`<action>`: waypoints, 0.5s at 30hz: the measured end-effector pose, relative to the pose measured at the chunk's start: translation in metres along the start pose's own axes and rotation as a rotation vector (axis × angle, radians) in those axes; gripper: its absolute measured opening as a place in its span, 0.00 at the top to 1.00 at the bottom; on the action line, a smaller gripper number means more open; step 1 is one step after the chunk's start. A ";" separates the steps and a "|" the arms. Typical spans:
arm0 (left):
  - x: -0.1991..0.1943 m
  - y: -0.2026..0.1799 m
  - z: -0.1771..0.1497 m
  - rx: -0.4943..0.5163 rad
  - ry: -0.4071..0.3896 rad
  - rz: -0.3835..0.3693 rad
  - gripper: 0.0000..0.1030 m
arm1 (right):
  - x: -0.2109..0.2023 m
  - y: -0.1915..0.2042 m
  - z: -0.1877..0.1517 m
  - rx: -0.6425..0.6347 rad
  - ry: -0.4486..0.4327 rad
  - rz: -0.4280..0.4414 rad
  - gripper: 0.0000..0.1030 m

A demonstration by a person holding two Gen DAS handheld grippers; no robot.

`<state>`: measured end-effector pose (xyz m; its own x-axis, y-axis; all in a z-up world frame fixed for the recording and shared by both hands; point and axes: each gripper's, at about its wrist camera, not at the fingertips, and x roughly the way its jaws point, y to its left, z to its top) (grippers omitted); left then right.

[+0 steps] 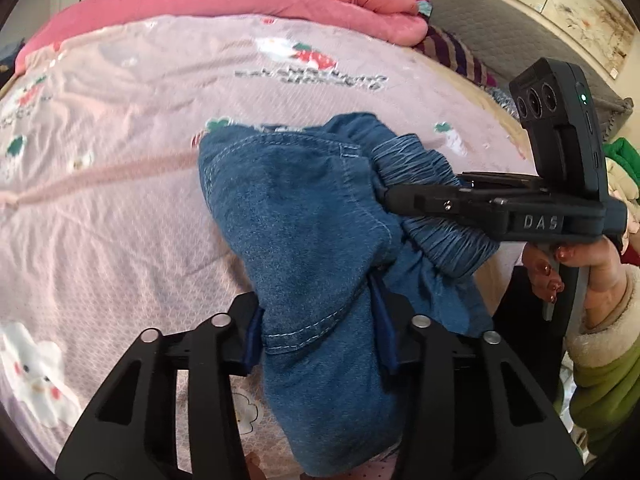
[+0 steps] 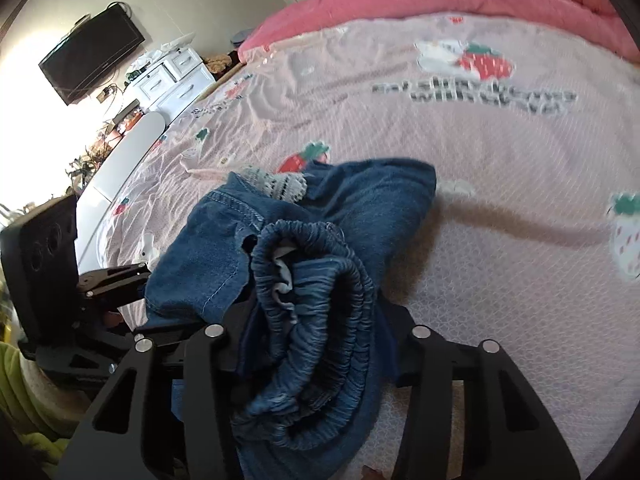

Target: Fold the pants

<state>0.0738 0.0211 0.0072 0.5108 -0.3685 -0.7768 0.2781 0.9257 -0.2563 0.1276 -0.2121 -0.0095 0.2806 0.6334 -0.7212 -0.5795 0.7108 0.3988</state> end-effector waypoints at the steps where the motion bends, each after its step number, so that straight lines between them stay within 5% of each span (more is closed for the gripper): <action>1: -0.003 0.000 0.003 0.003 -0.010 0.000 0.66 | -0.003 0.003 0.002 -0.019 -0.011 -0.005 0.57; 10: -0.021 0.020 0.046 0.010 -0.110 0.069 0.66 | -0.011 0.016 0.063 -0.086 -0.138 -0.002 0.57; 15: -0.003 0.038 0.060 -0.007 -0.094 0.109 0.66 | 0.022 -0.003 0.082 -0.048 -0.109 -0.008 0.57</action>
<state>0.1315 0.0520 0.0340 0.6118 -0.2713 -0.7430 0.2106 0.9613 -0.1775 0.1985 -0.1747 0.0199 0.3655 0.6593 -0.6571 -0.6120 0.7021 0.3640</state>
